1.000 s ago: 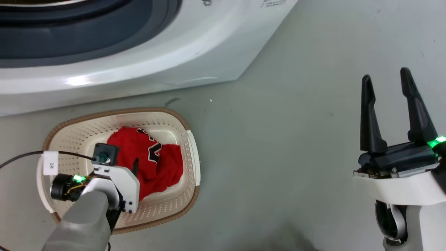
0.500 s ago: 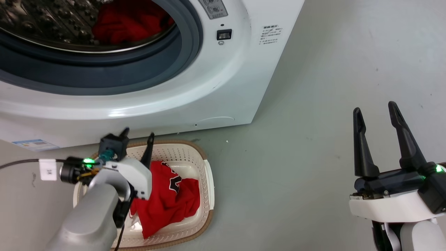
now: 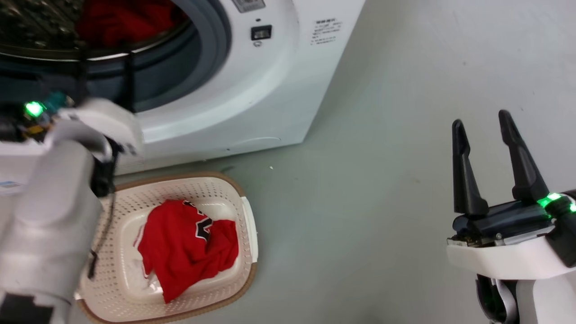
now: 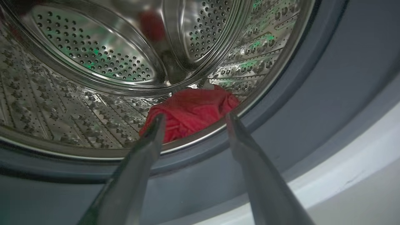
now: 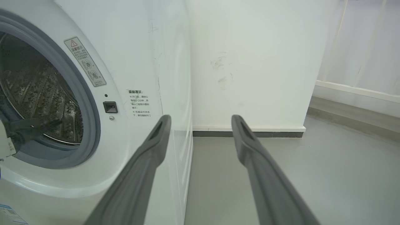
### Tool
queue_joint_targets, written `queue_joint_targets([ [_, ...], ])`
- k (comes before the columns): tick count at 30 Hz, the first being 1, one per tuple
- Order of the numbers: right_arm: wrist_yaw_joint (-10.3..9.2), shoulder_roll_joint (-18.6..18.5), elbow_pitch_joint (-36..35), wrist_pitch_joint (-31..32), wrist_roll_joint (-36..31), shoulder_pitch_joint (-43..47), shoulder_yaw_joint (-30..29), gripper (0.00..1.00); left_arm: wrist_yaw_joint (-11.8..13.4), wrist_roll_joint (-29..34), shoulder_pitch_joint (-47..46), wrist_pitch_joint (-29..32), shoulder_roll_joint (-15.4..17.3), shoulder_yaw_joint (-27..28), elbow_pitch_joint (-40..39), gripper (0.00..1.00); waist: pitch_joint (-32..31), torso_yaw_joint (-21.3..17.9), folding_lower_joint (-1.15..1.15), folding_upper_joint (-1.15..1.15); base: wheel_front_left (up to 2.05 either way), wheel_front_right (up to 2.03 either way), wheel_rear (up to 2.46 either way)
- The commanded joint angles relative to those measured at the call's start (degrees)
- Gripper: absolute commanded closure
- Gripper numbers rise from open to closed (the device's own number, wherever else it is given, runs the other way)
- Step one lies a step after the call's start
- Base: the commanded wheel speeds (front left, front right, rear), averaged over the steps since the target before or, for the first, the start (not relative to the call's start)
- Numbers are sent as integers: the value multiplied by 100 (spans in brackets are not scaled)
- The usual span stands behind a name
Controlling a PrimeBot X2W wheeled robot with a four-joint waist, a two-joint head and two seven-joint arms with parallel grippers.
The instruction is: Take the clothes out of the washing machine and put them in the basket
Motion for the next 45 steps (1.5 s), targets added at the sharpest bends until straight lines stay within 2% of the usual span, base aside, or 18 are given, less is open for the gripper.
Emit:
queue_joint_targets([
  [1,-6,4,-77,-12,83,-151,5,0,-44,88,-454,21,124,11,253,0,343,-262,1,0,0,0,0],
  [5,-6,4,-212,-11,259,-326,20,0,-153,173,-1375,301,361,13,768,0,790,-489,1,0,0,0,0],
  [11,-6,5,-456,-12,516,-595,-10,0,-236,360,-2814,1122,642,-96,1355,0,1580,-755,1,0,0,0,0],
  [15,-6,7,-570,-11,658,-714,-44,0,-299,426,-3420,1567,764,-146,1618,0,1907,-859,1,0,0,0,0],
  [18,-6,6,-688,-12,753,-797,-84,0,-441,523,-4019,2104,850,-280,1847,0,2191,-940,1,0,0,0,0],
  [24,-6,6,-868,-11,874,-919,-197,0,-540,553,-5055,3432,833,-412,2294,0,2670,-980,1,0,0,0,0],
  [26,-6,5,-938,-11,929,-964,-235,0,-593,619,-5324,3795,803,-517,2359,0,2830,-971,1,0,0,0,0],
  [33,-6,5,-1025,-12,1104,-1014,-185,0,-504,687,-5989,4801,893,-628,2620,0,3196,-1075,1,0,0,0,0],
  [40,-6,4,-1021,-12,1161,-930,-210,0,-490,721,-6233,5109,923,-742,2676,0,3286,-1102,1,0,0,0,0],
  [41,-6,5,-1013,-12,1156,-923,-212,0,-482,711,-6234,5139,924,-750,2696,3,3288,-1103,1,0,0,0,0],
  [42,-6,5,-1003,-12,1158,-922,-213,0,-505,760,-6226,5148,929,-802,2692,58,3288,-1104,1,0,0,0,0],
  [43,-6,5,-992,-12,1159,-928,-210,0,-519,764,-6225,5101,947,-814,2669,100,3284,-1109,1,0,0,0,0],
  [45,-6,5,-971,-12,1169,-960,-192,0,-542,736,-6220,5034,978,-817,2648,100,3270,-1123,1,0,0,0,0],
])
